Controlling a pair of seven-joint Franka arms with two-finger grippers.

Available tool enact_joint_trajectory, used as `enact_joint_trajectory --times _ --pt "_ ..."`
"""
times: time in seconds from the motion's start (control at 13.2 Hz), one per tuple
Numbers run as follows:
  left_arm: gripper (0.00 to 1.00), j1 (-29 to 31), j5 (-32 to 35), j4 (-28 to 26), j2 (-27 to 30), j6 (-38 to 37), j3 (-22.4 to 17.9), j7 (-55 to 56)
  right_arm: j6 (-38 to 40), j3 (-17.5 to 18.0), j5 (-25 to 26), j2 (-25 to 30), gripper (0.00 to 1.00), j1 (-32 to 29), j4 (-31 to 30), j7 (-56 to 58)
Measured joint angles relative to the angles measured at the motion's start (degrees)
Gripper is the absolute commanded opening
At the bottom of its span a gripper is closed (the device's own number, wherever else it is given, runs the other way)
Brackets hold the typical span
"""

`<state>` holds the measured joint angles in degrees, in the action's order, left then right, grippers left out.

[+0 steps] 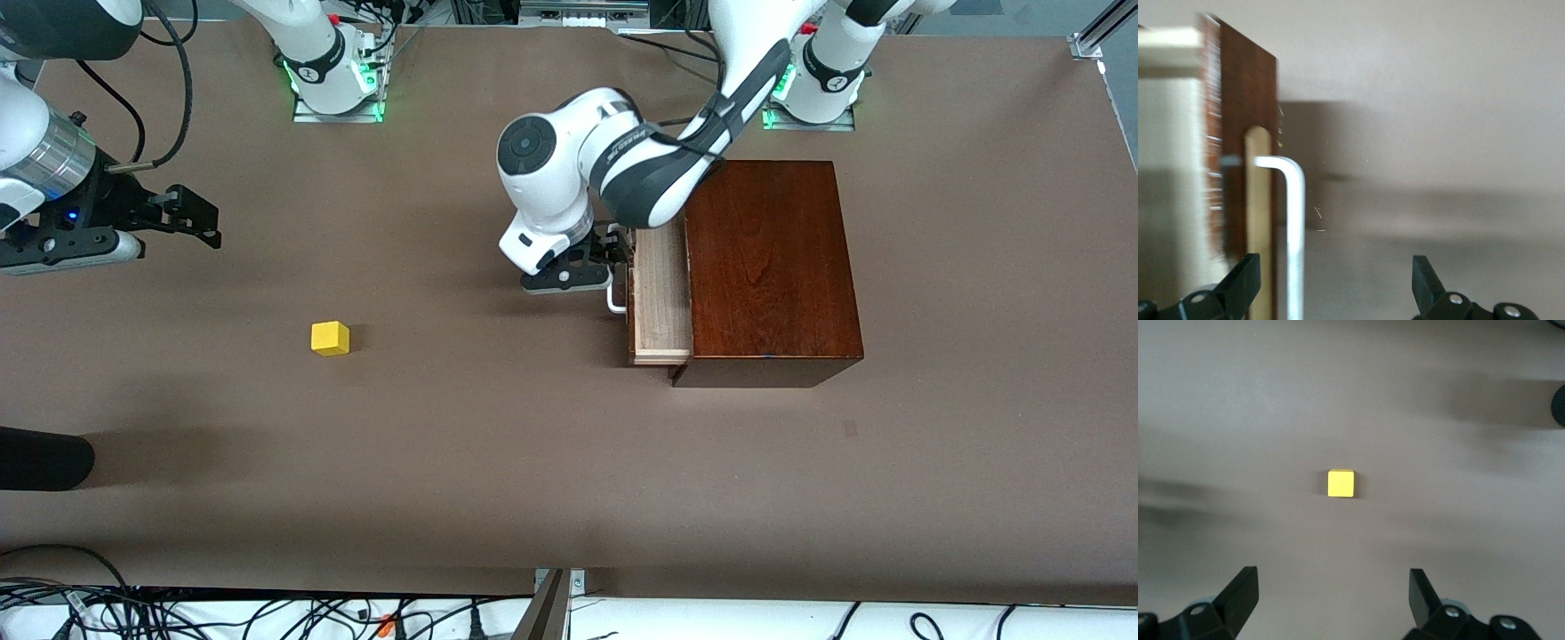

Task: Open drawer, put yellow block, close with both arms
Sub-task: 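Release the handle and lift the left gripper while the right gripper moves out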

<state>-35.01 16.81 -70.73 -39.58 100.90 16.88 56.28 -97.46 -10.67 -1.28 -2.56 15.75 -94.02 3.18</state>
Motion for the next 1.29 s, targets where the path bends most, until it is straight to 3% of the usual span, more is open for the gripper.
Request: enact_joint_trajectory --times 0.3,0.68,1.14,1.29 --pt "1.0 4.4 -0.01 0.31 7.0 -6.98 0.0 -6.52 0.18 0.0 0.0 -0.01 1.0 0.0 0.0 0.0" --pt "1.0 18.41 -6.62 0.44 13.94 -13.12 -0.02 -28.01 0.35 1.32 -0.05 -2.17 1.0 1.53 0.0 0.2" --pt "1.0 28.28 -8.85 -1.56 21.29 -16.19 -0.33 -47.2 1.23 2.6 -0.07 -3.71 1.0 14.58 0.52 0.34" --pt "1.0 29.87 -10.53 -6.33 26.11 -16.23 -4.04 -54.27 0.16 2.77 0.31 -4.47 1.0 21.68 0.71 0.53"
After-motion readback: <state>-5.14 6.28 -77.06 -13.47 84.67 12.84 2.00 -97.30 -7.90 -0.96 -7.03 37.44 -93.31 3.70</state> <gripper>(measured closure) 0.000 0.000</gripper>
